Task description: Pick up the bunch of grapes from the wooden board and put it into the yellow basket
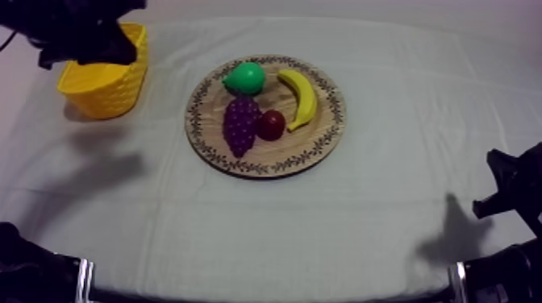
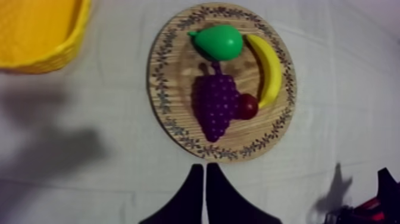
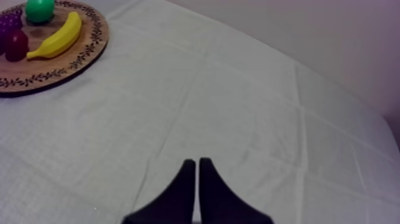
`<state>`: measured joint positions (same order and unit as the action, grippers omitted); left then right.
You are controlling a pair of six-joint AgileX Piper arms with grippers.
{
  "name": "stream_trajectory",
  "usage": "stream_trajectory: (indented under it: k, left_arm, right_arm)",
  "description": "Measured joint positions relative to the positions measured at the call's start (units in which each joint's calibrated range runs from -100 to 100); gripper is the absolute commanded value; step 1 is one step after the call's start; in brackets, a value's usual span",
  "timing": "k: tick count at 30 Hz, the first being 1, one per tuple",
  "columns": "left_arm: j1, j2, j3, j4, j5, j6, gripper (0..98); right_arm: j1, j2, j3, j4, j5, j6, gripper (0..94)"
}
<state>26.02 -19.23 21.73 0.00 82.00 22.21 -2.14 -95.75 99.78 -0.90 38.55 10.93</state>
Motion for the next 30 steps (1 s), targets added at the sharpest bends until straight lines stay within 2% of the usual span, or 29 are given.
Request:
stream_trajectory:
  k: [6,13,24,30]
  left_arm:
    - [2.85,8.35,-5.44,0.0,0.4,0.91,1.8]
    - [4.81,15.96,-11.23,-0.75,3.47,1.62,10.4]
    - [5.06,19.22,-13.93,-1.18,4.29,1.21,52.0]
    - [5.19,20.72,-14.86,-1.22,4.35,0.68,68.7]
  right_arm:
    - [0.0,0.0,0.0,0.0,0.0,0.0,0.3]
    - [0.0,0.0,0.0,0.0,0.0,0.0,0.3]
    - [0.0,0.0,0.0,0.0,0.0,0.0,0.3]
    - [0.0,0.0,0.0,0.0,0.0,0.0,0.3]
